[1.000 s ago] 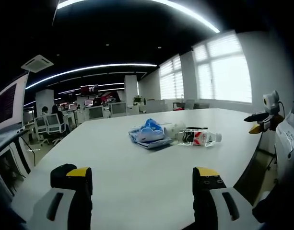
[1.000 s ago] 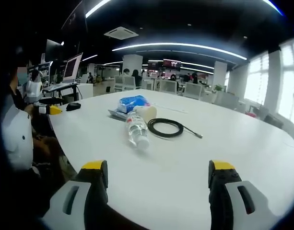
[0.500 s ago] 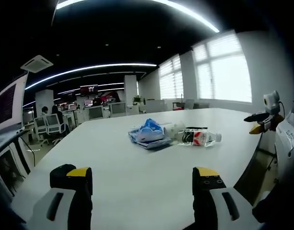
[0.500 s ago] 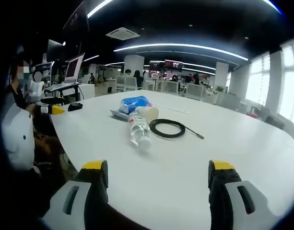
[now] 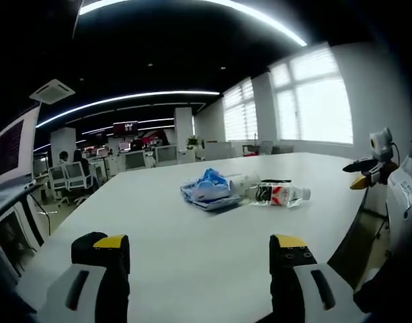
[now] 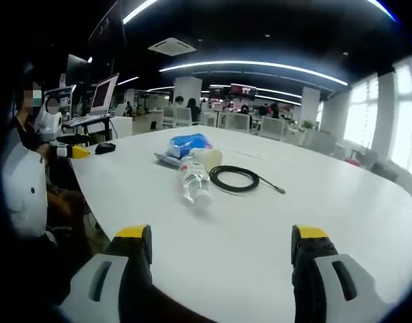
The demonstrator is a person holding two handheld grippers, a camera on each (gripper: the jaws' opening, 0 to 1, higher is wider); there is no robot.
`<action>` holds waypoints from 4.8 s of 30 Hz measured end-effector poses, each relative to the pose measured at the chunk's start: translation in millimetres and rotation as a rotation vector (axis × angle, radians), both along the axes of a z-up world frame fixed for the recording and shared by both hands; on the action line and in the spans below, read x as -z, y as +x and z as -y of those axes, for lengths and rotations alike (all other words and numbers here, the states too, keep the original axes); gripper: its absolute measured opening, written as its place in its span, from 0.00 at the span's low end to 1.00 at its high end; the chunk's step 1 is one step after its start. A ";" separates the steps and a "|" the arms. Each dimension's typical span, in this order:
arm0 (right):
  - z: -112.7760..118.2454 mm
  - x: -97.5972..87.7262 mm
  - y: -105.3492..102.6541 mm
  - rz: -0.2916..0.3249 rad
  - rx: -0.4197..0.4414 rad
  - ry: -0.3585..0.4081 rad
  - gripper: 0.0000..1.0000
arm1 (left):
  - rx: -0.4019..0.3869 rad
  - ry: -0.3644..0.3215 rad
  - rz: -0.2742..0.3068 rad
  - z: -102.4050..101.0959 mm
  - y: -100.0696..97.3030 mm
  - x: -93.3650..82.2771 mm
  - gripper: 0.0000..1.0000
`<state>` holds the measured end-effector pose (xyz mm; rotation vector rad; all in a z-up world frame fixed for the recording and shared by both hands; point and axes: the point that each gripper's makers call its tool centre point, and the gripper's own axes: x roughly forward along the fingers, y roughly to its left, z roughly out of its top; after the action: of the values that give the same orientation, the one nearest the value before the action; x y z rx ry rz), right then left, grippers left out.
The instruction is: Arrange the tabletop items into an orderly group along one side of the table until the central work area is clear of visible clutter.
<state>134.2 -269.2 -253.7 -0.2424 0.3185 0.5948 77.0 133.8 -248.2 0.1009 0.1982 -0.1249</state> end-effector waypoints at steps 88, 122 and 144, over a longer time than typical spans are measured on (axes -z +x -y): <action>4.4 4.2 -3.7 -0.010 0.003 0.012 0.82 | 0.187 0.241 0.167 67.4 32.6 -33.6 0.84; 4.7 5.8 -6.7 -0.011 -0.008 0.018 0.81 | 0.317 0.493 0.194 122.7 57.5 -28.9 0.84; 6.2 5.8 -8.1 -0.010 -0.008 0.014 0.81 | 0.412 0.515 0.239 155.4 66.6 -30.1 0.84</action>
<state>126.1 -275.4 -259.5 -0.2274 0.3228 0.6056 143.5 -21.5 -218.1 0.6673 -0.0363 -0.4688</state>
